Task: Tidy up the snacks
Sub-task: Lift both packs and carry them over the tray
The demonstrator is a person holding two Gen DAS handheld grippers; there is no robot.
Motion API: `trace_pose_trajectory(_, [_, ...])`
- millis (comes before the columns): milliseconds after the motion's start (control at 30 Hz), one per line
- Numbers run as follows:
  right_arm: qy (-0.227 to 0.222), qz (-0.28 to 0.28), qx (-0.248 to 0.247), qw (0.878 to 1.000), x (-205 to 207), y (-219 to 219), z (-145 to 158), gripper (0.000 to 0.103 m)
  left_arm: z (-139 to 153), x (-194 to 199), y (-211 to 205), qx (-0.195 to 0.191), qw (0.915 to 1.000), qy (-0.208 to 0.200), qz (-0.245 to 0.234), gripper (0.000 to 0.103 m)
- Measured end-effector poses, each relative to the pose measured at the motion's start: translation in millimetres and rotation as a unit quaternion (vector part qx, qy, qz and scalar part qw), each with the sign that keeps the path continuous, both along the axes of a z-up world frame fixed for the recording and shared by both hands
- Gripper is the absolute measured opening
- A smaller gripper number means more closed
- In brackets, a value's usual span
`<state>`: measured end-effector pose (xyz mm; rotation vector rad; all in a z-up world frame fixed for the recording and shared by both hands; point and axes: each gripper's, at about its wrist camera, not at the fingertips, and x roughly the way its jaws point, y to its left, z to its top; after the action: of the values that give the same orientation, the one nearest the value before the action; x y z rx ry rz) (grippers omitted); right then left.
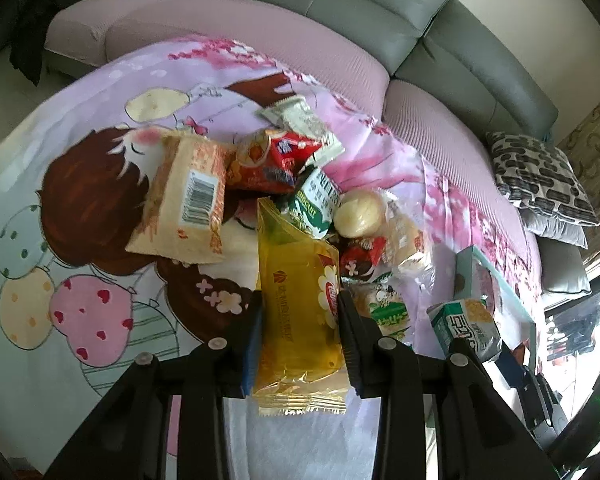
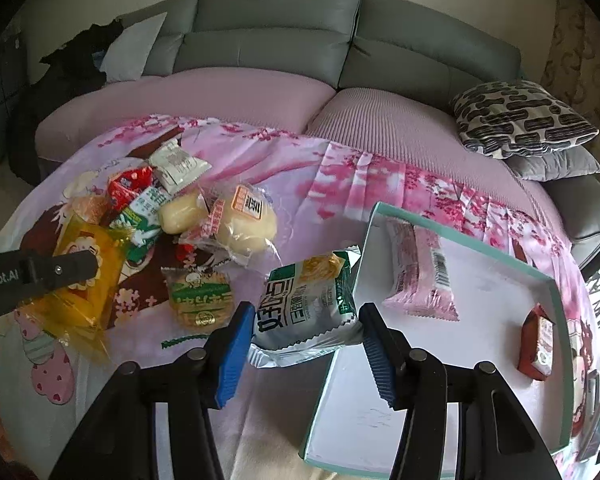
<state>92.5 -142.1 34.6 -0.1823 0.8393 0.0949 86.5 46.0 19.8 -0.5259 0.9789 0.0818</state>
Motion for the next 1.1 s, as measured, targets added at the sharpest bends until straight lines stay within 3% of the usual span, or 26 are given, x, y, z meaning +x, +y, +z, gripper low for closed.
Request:
trace_pose_trajectory(633, [-0.021,-0.025,0.023,0.999,-5,-22,19,0.057,22,-4,-11,0.019,0.9992,-0.033,-0.008,0.036])
trace_pose_trajectory(867, [-0.035,-0.078,0.045,0.995,-9,-67,31,0.057,35,-2,-43,0.039,0.9965,-0.054,-0.051,0.036])
trace_pose_trajectory(1100, [-0.056,-0.165,0.069,0.982,-19,-130,43,0.057,43,3,-94,0.052,0.9886,-0.079,-0.117,0.036])
